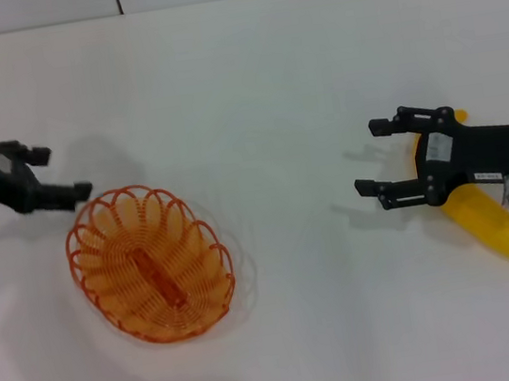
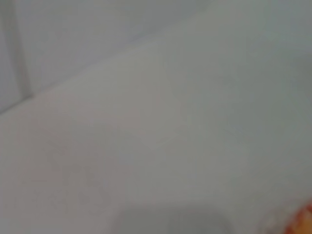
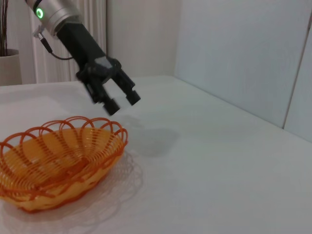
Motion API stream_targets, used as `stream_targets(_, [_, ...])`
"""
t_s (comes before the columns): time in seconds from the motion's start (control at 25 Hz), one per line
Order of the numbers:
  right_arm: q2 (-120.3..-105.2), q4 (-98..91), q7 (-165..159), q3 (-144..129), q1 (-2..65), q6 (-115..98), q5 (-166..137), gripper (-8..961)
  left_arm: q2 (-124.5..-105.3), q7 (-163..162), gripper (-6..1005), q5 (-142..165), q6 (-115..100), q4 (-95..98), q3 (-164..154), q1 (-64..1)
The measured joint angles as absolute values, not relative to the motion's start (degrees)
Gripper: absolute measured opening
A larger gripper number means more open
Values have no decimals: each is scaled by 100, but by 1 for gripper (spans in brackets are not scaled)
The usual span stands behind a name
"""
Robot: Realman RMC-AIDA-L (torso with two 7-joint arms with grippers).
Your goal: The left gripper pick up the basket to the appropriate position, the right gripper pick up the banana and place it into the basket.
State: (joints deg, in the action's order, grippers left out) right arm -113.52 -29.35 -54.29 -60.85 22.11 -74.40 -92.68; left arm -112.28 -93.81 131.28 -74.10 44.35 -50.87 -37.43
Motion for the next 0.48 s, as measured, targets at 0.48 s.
stream_targets(0.48, [-11395,-2935,-5447,-6064,2279,-7435,-9260,872,-11679,-9152,880,14291,-7634,5638,-5068,-3587])
